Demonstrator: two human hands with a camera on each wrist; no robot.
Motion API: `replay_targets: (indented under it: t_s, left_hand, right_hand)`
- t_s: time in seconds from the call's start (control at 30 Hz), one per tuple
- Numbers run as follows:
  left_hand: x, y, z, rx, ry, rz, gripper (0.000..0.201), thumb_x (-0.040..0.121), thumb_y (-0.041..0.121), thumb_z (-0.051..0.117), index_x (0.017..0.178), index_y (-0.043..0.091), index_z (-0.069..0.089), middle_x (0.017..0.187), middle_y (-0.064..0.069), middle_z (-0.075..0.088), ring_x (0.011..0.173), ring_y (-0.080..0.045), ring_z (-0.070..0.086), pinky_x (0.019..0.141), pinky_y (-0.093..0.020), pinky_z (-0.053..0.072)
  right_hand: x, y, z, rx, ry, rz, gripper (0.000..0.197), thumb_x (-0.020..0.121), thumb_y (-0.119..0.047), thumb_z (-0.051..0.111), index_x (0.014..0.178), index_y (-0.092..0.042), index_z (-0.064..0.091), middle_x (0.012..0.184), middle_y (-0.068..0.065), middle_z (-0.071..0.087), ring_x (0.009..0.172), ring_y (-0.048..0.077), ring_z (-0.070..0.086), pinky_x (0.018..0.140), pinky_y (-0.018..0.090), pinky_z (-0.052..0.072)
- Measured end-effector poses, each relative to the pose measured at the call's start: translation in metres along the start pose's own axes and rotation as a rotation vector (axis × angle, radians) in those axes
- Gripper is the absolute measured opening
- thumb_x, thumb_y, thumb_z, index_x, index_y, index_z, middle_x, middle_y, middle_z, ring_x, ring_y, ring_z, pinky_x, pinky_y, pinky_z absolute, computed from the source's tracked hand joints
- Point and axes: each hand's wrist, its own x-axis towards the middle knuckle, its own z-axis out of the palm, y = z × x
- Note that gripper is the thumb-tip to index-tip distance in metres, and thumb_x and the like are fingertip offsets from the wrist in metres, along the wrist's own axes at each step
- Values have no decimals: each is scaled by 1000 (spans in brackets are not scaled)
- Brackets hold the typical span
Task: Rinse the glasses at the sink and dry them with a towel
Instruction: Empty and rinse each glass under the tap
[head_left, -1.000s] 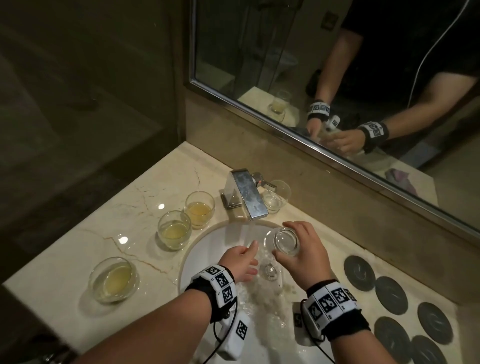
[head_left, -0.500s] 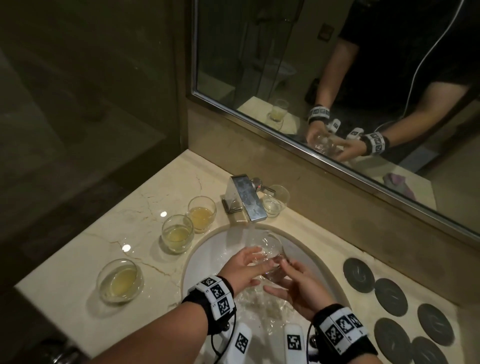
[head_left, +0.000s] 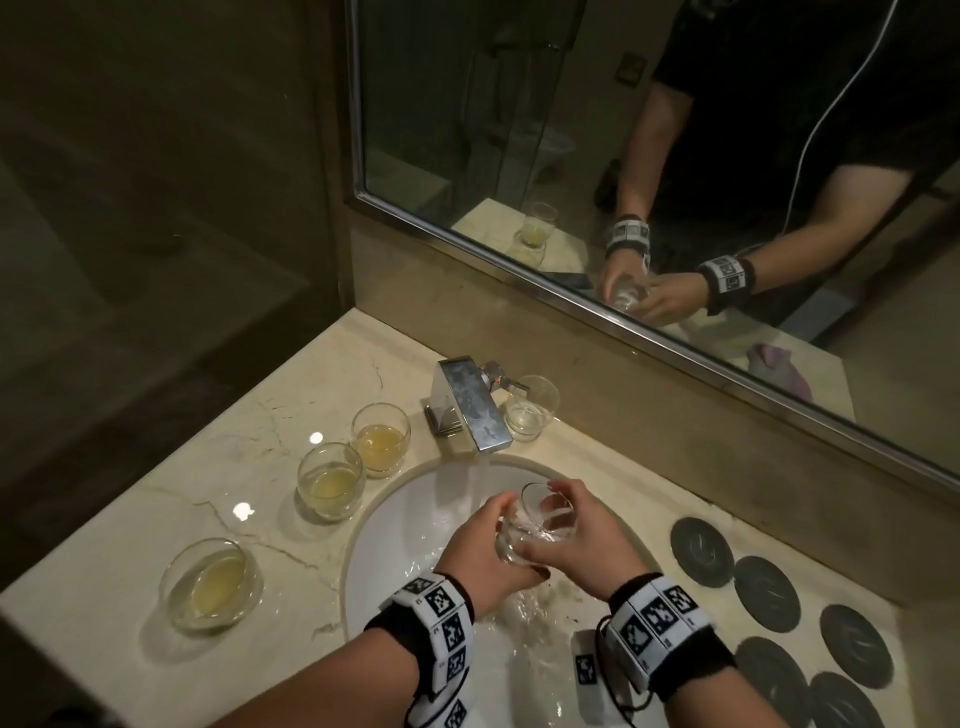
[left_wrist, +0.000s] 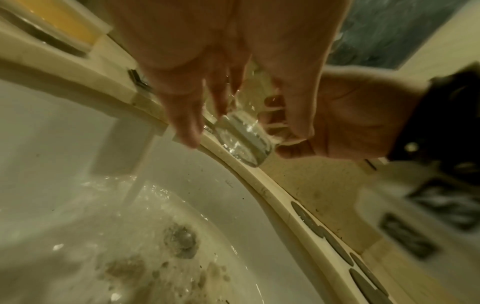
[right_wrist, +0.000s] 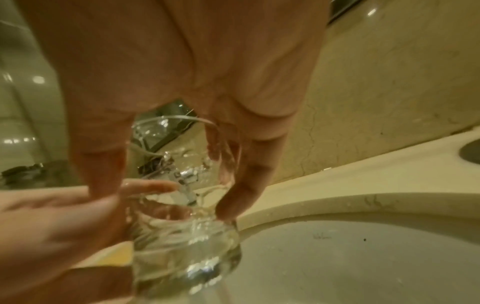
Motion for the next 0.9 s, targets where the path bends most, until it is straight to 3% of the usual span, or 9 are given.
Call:
replay_targets:
  t_s: [0.07, 0.1, 0.17, 0.27, 0.43, 0.53, 0.73, 0.9]
  left_hand:
    - [1, -4, -1, 160, -63, -47, 99, 70, 43, 82, 149, 28, 25, 142, 16, 36, 130, -8, 42, 107, -27, 37]
    - [1, -7, -3, 204, -85, -89, 93, 72, 47, 79, 148, 26, 28, 146, 12, 36, 132, -11, 41, 108, -29, 37]
    - [-1, -15, -8, 214, -119, -180, 74, 76, 49, 75, 138, 24, 43, 139, 8, 48, 122, -12, 51, 102, -29, 44]
    - [-7, -28, -19, 226, -113, -252, 54, 77, 51, 73, 122, 27, 53, 116, 11, 58, 103, -6, 58, 87, -21, 47]
    - [-15, -45, -35, 217, -65, -280, 46, 81, 49, 69, 117, 24, 56, 110, 11, 61, 83, 0, 58, 66, -12, 43]
    - [-19, -51, -41, 180, -34, -296, 41, 81, 46, 69, 114, 24, 57, 106, 12, 64, 67, 0, 56, 57, -15, 42]
    - [-25, -60, -48, 155, 3, -322, 37, 80, 47, 70, 109, 28, 59, 100, 15, 66, 74, -1, 60, 68, -17, 44]
    - [-38, -59, -54, 128, 26, -323, 34, 81, 46, 70, 108, 27, 59, 97, 16, 65, 75, -2, 60, 71, -17, 47]
  right_hand:
    - [13, 3, -3, -37, 96, 23, 84, 60, -38, 88, 129, -20, 43, 110, -8, 57, 94, 9, 58, 82, 27, 52]
    - [22, 4, -5, -59, 151, 39, 86, 61, -38, 88, 131, -18, 42, 114, -6, 57, 97, 12, 58, 84, 29, 52]
    - [41, 7, -10, -83, 256, 77, 88, 63, -34, 87, 134, -14, 41, 123, -1, 56, 107, 17, 56, 92, 35, 52]
    - [70, 7, -17, -93, 333, 128, 86, 64, -31, 87, 133, -12, 40, 130, 5, 55, 116, 23, 55, 98, 39, 49]
    - [110, 10, -17, -88, 399, 158, 84, 61, -24, 90, 128, -8, 43, 130, 12, 55, 116, 29, 55, 97, 39, 48]
    - [124, 14, -16, -81, 446, 199, 81, 60, -22, 91, 124, -5, 44, 125, 16, 57, 115, 32, 55, 96, 42, 48]
    - [143, 20, -13, -8, 520, 283, 75, 58, -23, 92, 114, -9, 43, 118, 16, 58, 106, 34, 59, 90, 48, 53]
    - [141, 24, -5, 70, 547, 298, 91, 61, -24, 90, 130, -4, 34, 131, 19, 51, 119, 35, 53, 101, 46, 46]
